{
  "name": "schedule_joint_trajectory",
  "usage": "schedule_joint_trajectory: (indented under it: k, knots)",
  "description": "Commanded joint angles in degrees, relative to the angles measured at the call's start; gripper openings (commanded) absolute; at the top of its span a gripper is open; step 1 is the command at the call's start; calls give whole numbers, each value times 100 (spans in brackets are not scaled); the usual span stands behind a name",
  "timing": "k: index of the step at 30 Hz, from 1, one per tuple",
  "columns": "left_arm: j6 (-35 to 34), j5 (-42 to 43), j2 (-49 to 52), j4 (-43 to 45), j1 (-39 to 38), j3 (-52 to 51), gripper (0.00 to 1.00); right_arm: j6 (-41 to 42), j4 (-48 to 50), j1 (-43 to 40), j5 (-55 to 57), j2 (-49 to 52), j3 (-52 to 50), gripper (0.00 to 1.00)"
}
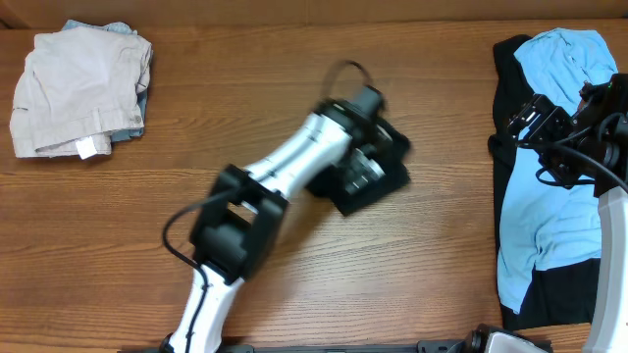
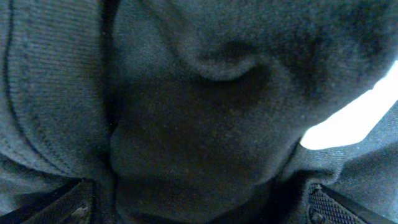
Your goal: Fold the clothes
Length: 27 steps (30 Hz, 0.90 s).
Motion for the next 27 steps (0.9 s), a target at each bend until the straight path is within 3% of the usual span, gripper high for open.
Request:
schedule_joint_trajectory:
  k: [1,6,10,14,19,23,27]
  knots:
    - [-1078,-387,203,-208,997,-264,100,-22,50,-22,11,0,57,100]
    - [-1257,214,201,-404,1897,-201,100,-22,76,-22,11,0,57,100]
    - [-1237,426,166,-684,2197,151,100,-26,114,-22,11,2,57,100]
    - [-1231,426,138,-1202,2181,879,100,-52,114,-15,9,2,57,100]
    - [-485,706,138,-1963,1882,1843,100,-173,103,-4,-11,2,57,100]
    - [-122,599,168,-1965,1591,1801,100,-243,70,-7,-9,2,57,100]
    - [-415,238,304,-1853,1504,1593,100,-457,-17,-7,-7,2,57,100]
